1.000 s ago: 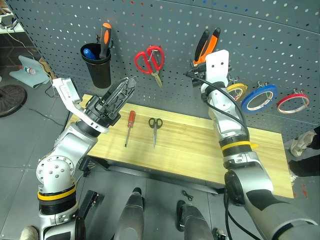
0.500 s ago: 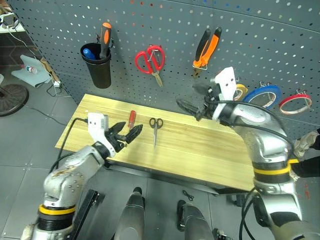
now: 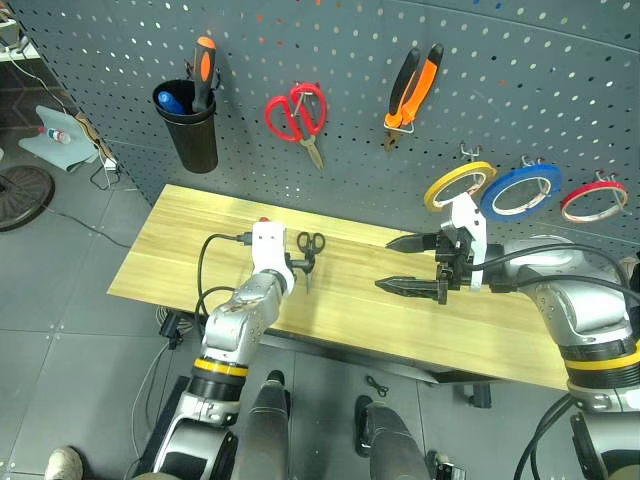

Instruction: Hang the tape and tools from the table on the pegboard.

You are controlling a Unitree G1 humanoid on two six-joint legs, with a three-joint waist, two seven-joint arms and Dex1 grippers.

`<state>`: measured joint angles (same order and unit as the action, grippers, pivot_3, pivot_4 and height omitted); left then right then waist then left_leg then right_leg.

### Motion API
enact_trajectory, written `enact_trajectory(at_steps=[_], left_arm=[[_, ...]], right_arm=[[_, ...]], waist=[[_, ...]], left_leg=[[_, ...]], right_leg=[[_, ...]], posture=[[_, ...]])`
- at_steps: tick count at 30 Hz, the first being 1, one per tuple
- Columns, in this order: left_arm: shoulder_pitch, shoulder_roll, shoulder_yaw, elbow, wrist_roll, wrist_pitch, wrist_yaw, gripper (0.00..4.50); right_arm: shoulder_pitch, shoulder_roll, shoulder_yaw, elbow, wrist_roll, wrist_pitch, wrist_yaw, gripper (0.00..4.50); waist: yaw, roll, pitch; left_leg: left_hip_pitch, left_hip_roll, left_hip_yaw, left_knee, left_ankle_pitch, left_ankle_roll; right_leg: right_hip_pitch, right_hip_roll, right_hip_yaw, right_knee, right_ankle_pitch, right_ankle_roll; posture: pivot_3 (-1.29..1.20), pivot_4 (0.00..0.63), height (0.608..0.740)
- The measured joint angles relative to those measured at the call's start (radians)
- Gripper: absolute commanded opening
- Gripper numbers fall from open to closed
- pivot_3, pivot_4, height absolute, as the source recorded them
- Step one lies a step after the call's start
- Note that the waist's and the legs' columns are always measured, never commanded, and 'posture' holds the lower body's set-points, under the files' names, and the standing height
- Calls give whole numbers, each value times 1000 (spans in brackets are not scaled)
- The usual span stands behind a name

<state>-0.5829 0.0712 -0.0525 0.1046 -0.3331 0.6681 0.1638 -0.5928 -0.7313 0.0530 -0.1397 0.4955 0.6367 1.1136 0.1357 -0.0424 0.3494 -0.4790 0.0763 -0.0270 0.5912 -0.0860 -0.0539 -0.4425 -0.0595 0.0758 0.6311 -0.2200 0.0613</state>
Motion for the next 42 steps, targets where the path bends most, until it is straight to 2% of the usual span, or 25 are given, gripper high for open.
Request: enact_trajectory(at_steps=[4, 9, 12, 16, 17, 20, 28, 37, 42], left_arm=[[-50, -27, 1, 9, 38, 43, 1, 4500], [-28, -45, -14, -14, 83, 112, 0, 4500], [9, -45, -34, -32, 110, 146, -8, 4500], [19, -43, -80, -24, 158, 142, -45, 4500], [19, -43, -85, -17, 168, 140, -52, 4500], [14, -41, -99, 29, 201, 128, -70, 3612], [-45, -41, -88, 109, 255, 84, -95, 34], [-22, -36, -73, 73, 277, 101, -108, 34], [68, 68, -105, -72, 294, 149, -189, 34]], right_arm=[[-24, 2, -28, -31, 40, 59, -34, 4448], [-25, -3, -74, -115, 97, 139, -92, 4448], [-47, -3, -89, -166, 132, 196, -140, 4448], [-62, -42, -98, -229, 136, 204, -164, 4448], [-58, -59, -98, -236, 128, 200, -163, 4448], [-22, -86, -98, -243, 99, 180, -168, 4500], [-10, -75, -94, -243, 105, 182, -221, 4500], [6, -74, -104, -244, 118, 200, -248, 4500], [66, -69, -104, -247, 114, 172, -245, 4500]], waist=[[-13, 1, 33], [-18, 2, 67], [-24, 3, 75], [-32, 3, 79], [-35, 3, 79], [-48, 3, 79], [-89, 3, 90], [-99, 4, 90], [-103, 4, 90]], left_leg=[[-4, -1, -1, 2, 1, 1], [-8, -1, -1, 1, 0, 1], [-17, -2, -2, 4, 0, 1], [-17, -3, -4, 7, 0, 1], [-18, -3, -3, 7, 0, 1], [-18, -3, -3, 9, 1, 1], [-17, -3, -4, 8, 1, 1], [-17, -3, -4, 8, 1, 1], [-17, -3, -4, 6, 1, 1]], right_leg=[[0, -1, 0, -1, 4, 8], [-5, -1, 0, 1, 5, 3], [-15, -2, 0, 7, 5, 3], [-16, -2, -1, 12, 4, 4], [-16, -2, -1, 11, 1, 9], [-15, -2, 0, 11, 0, 10], [-16, -2, 0, 12, 0, 10], [-16, -2, 0, 11, -1, 11], [-16, -2, 0, 12, -1, 10]], posture=[[96, 489, 740], [74, 512, 740], [50, 502, 740], [38, 506, 740], [37, 509, 740], [33, 527, 740], [27, 516, 740], [47, 503, 740], [58, 480, 740]])
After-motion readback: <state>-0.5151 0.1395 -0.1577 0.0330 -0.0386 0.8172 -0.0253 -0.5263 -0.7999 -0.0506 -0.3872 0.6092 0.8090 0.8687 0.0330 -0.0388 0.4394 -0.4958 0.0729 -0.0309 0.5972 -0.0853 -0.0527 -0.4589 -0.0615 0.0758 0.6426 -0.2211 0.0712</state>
